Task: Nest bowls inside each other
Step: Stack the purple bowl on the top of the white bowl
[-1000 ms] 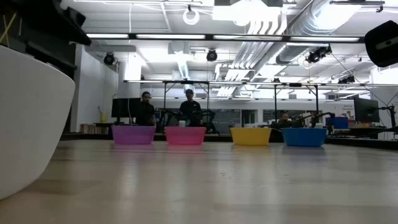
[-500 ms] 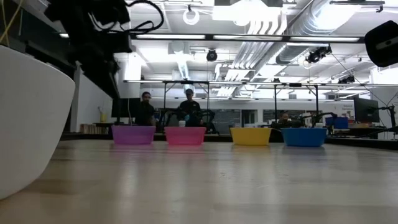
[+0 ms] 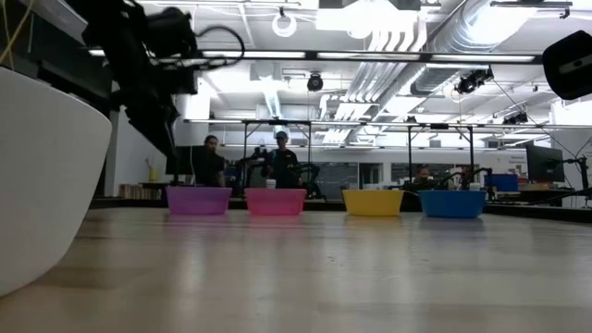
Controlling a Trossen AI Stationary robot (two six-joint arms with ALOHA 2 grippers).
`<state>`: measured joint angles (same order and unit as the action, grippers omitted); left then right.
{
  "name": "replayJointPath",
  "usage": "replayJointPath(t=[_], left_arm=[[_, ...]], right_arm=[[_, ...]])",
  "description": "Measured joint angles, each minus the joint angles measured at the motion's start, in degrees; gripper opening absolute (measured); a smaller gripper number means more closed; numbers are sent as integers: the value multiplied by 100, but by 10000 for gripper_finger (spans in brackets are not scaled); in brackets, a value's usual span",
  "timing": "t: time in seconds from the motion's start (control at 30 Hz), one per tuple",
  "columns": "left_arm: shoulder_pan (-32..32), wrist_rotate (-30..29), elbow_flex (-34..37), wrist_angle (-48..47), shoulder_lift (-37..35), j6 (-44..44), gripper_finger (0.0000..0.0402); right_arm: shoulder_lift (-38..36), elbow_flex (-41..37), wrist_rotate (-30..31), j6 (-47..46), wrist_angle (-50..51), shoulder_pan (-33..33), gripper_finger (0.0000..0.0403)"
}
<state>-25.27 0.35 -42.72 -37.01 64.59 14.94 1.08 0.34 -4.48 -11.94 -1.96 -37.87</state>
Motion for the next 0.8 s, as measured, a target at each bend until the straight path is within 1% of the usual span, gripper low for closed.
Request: replayJointPath(t=[0.13, 0.37, 0.5, 0.7, 0.8], left_arm=[[-268, 77, -36, -29, 583, 43, 51], [-285, -43, -625, -95, 1380, 195, 51], [-285, -78, -839, -78, 1522, 133, 51], [-285, 1, -874, -126, 1524, 130, 51], [-285, 19, -874, -250, 1524, 261, 51]], right_arm=[[0, 0, 0, -1, 0, 0, 71], [0, 0, 1, 0, 0, 0, 71], [-2, -2, 1, 0, 0, 0, 71], [-2, -1, 1, 1, 0, 0, 71], [-2, 0, 1, 1, 0, 0, 71]])
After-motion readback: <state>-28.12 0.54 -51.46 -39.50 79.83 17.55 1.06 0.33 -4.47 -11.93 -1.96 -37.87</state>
